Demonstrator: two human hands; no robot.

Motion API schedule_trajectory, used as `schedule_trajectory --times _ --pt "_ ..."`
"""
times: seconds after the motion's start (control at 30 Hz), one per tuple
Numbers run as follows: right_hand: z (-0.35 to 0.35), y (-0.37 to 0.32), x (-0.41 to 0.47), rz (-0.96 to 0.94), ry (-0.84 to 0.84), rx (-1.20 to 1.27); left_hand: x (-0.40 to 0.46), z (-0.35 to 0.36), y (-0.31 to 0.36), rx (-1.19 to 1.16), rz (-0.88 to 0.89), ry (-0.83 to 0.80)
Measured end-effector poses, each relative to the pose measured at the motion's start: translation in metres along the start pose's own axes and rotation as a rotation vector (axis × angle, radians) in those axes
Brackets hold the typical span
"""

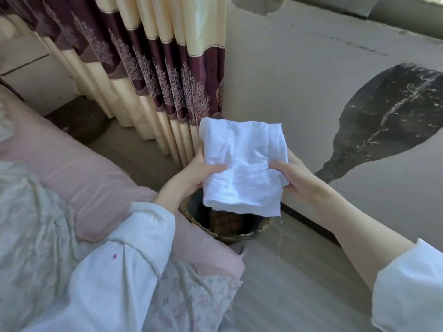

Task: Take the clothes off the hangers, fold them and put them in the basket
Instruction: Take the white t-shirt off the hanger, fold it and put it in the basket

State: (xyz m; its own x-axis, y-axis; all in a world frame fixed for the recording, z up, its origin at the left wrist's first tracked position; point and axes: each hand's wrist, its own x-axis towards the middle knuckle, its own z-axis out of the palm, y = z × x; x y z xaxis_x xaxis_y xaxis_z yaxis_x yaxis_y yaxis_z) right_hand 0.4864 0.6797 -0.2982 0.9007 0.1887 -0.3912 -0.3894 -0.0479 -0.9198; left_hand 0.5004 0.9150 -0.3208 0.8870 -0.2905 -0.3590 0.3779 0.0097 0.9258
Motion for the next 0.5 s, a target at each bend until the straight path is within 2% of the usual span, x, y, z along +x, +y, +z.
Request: schedule_trajectory --times 0.1,0.2,0.33,0.43,0.5 --pt "-0.015 0.023 0.059 -0.073 0.081 -0.177 0.058 -0.004 -0.018 0.174 0.114 0.041" --pt "-0.023 0.071 0.114 -0.105 0.076 -0.285 0.115 -0.011 -0.071 0.199 0.100 0.078" --pt "-0.038 0.187 0.181 -0.020 -0.090 -0.363 0.178 -0.028 -0.189 0.193 -0.101 0.093" --pt "-0.046 0.283 0.236 0.073 -0.180 -0.408 0.220 -0.035 -0.281 0.283 -0.313 0.156" --pt "-0.049 0.349 0.270 0.143 -0.218 -0.451 0.249 -0.041 -0.349 0.282 -0.380 0.165"
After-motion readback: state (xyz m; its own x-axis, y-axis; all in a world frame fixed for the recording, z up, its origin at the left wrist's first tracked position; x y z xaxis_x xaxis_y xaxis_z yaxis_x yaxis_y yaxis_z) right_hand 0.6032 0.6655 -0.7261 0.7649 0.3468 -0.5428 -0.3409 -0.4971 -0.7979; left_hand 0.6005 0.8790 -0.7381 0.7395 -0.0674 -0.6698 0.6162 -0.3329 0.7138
